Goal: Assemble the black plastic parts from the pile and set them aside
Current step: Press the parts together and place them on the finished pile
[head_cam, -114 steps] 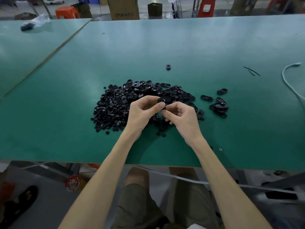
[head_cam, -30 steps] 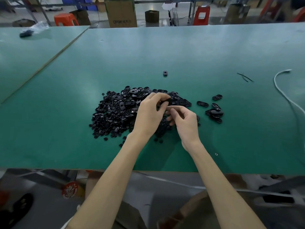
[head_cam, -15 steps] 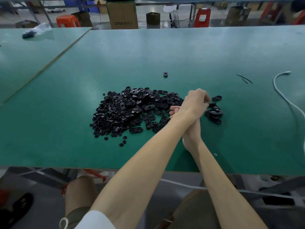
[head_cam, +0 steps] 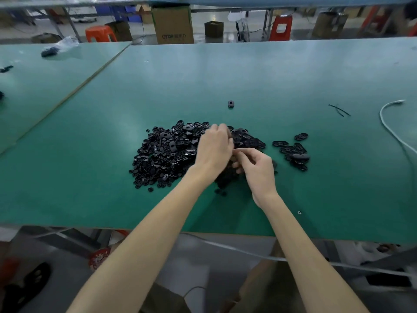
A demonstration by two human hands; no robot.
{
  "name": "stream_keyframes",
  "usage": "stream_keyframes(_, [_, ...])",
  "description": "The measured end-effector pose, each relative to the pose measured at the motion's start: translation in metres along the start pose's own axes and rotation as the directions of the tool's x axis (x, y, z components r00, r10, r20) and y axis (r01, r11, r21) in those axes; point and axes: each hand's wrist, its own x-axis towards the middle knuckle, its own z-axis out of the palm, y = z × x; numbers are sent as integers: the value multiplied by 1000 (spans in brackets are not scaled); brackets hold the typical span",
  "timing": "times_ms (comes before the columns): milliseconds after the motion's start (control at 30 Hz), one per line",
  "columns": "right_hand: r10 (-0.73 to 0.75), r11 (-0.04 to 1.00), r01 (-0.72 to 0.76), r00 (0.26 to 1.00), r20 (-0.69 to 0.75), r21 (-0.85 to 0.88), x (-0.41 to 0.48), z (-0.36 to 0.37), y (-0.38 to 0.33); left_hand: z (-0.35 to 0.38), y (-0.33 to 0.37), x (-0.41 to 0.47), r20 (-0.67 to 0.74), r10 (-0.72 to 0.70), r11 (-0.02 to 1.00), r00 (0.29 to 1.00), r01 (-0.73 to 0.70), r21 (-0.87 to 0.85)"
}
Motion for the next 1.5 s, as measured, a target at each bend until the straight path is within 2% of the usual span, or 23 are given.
stream_keyframes(67, [-9, 1000, 9, 1000, -8, 16, 1, 1, 2, -9, -19, -1, -38, -49, 998, 998, 50, 43])
stream_keyframes(200, [6, 999, -6, 1000, -15, 35, 0, 0, 2, -17, -46, 1, 64, -182, 971, 981, 169, 168])
stream_keyframes(300, [6, 999, -5, 1000, -13, 38, -1, 0, 1, -17, -51, 0, 59, -182, 974, 982, 172, 145])
stream_keyframes(400, [3, 999, -2, 1000, -11, 41, -2, -1, 0, -18, -48, -1, -14, -139, 984, 990, 140, 109])
stream_keyframes(467, [3, 999, -3, 1000, -15, 47, -1, -1, 0, -19, -46, -2, -20, -110, 994, 994, 111, 6])
stream_keyframes(533, [0, 998, 1, 1000, -22, 64, -1, -1, 0, -21, -42, -5, 42, -81, 979, 996, 88, -184])
stream_keyframes(600, [-5, 996, 6, 1000, -15, 87, -1, -2, 0, -24, -36, -9, 88, -8, 954, 996, 34, -299])
stream_keyframes(700, [-21, 996, 21, 1000, 6, 89, -1, -2, -1, -23, -31, -15, 140, 76, 931, 987, -20, -365])
stream_keyframes(800, [-20, 997, 21, 1000, -8, 79, -1, -2, -1, -23, -32, -20, 178, 93, 923, 980, -17, -385])
stream_keyframes(933, [1, 995, 2, 1000, -28, 102, -2, -1, -1, -43, -49, -19, 132, 36, 962, 991, 1, -272])
stream_keyframes(1033, [8, 995, -5, 1000, -28, 95, -1, 0, 0, -64, -71, -15, 123, -53, 997, 991, 58, -41])
stream_keyframes(1100, [9, 996, -7, 1000, -20, 93, -1, -1, 0, -76, -86, -12, 82, -139, 986, 987, 130, 106])
stream_keyframes(1167, [10, 996, -9, 1000, -11, 92, -2, -1, 0, -82, -99, -10, 110, -192, 963, 975, 166, 212])
stream_keyframes(1300, [6, 997, -6, 1000, -1, 75, -2, -2, -1, -78, -108, -13, 214, -218, 964, 952, 176, 202])
stream_keyframes(1500, [6, 998, -6, 1000, 10, 55, -2, -2, 1, -74, -109, -13, 105, -147, 970, 984, 122, 208])
